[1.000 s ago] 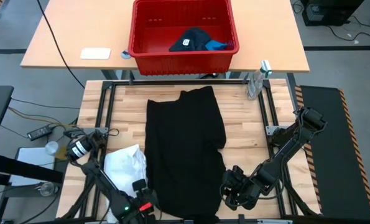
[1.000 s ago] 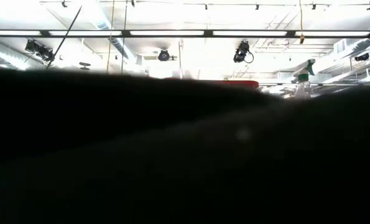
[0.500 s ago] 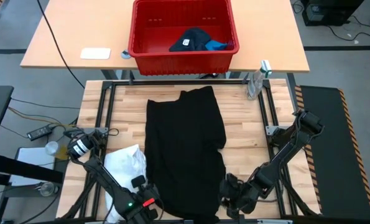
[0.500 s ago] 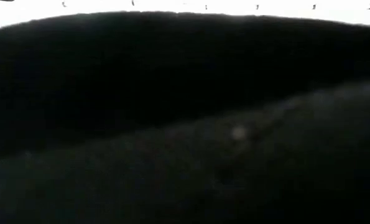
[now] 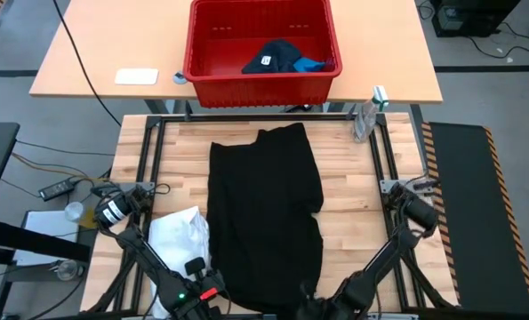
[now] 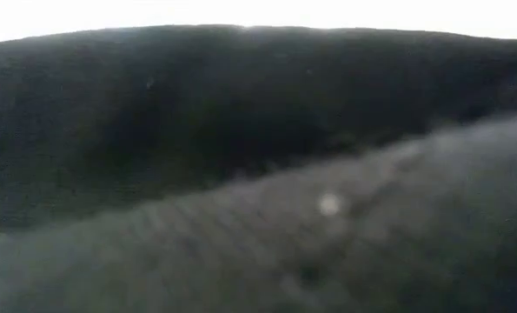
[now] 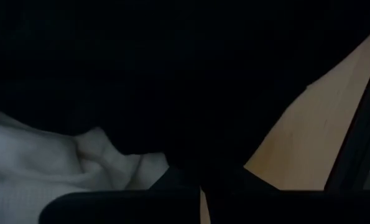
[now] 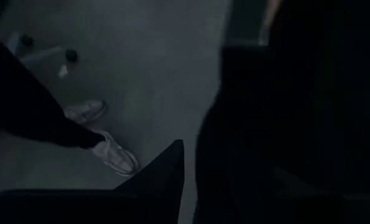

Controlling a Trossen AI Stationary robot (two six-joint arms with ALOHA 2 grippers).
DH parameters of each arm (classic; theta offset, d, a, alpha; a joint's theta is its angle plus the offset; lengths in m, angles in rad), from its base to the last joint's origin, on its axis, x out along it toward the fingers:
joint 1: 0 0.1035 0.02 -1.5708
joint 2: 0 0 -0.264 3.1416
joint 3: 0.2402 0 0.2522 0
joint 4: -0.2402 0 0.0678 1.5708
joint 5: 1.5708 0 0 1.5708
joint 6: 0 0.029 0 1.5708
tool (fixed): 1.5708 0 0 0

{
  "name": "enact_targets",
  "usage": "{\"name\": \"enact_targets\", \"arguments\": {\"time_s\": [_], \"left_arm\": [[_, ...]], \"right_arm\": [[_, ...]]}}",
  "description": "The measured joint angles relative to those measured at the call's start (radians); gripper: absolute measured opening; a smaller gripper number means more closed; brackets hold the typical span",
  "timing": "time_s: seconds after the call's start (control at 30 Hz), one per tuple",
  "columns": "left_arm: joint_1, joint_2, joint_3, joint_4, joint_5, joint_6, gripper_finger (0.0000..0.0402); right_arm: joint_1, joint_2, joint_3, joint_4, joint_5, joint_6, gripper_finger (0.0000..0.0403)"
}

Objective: Fold Laundry from Bin
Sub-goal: Fold the black shirt

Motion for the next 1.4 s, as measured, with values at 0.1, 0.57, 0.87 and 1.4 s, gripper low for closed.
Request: {"name": "enact_targets", "arguments": {"time_s": [0.1, 0.57, 0.87, 1.4], "left_arm": [[0.0, 0.0, 0.0, 0.0, 0.0, 0.0, 0.0006], [0.0, 0.0, 0.0, -0.007, 0.012, -0.039, 0.0007], [0.003, 0.0, 0.0, -0.01, 0.013, -0.039, 0.0007], [0.003, -0.001, 0.0, -0.028, 0.043, -0.044, 0.0007]], "right_arm": [[0.001, 0.066, 0.064, -0.002, 0.0, -0.028, 0.0126], [-0.009, 0.136, 0.126, -0.041, 0.098, 0.06, 0.0126], [-0.005, 0.182, 0.126, 0.026, 0.095, 0.03, 0.0126], [0.001, 0.178, 0.127, -0.071, 0.124, 0.115, 0.0015]]}}
